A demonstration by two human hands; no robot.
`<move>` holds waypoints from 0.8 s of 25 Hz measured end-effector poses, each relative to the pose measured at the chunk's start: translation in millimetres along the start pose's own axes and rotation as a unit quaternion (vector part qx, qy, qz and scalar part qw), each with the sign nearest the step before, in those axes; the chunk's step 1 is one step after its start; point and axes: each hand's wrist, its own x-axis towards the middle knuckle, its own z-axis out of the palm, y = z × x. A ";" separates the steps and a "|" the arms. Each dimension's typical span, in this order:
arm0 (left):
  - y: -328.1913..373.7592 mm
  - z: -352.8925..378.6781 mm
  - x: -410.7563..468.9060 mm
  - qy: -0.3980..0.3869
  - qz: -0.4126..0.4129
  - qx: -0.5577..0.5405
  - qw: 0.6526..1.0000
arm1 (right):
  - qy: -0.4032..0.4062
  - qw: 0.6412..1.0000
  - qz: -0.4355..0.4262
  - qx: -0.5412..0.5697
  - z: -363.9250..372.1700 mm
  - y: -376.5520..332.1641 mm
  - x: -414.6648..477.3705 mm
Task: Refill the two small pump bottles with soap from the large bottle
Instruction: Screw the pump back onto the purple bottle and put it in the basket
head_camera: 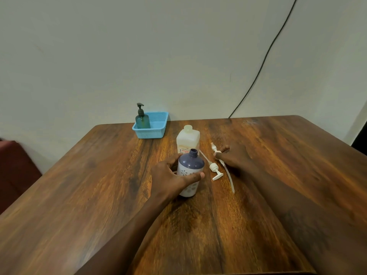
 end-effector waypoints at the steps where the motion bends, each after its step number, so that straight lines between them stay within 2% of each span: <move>1: -0.2 -0.3 0.1 0.002 -0.001 0.002 1.000 | 0.003 1.000 0.003 -0.004 0.3 2.4 2.0; 4: -0.2 -0.8 0.3 0.004 -0.002 0.004 1.000 | 0.017 1.000 -0.011 -0.024 -1.5 1.8 -2.4; 7: -0.1 0.1 -0.7 0.006 -0.003 0.004 1.000 | 0.041 0.987 -0.144 -0.059 -6.1 4.2 -10.4; 9: -0.3 1.5 -1.7 0.012 0.000 0.004 1.000 | -0.031 0.959 -0.261 -0.107 -12.0 4.3 -18.7; 11: -1.2 3.0 -2.1 0.013 0.002 0.003 1.000 | -0.095 0.921 -0.318 -0.203 -11.5 2.3 -24.7; 13: -2.2 4.1 -2.6 0.014 0.007 0.005 1.000 | -0.121 0.886 -0.351 -0.279 -11.0 -5.2 -29.4; 16: -1.4 4.4 -4.0 0.021 0.012 0.003 1.000 | -0.142 0.852 -0.376 -0.335 -10.0 -13.2 -35.2; 20: -0.6 2.3 -7.0 0.019 0.006 -0.007 1.000 | -0.164 0.845 -0.366 -0.353 -4.3 -12.2 -30.6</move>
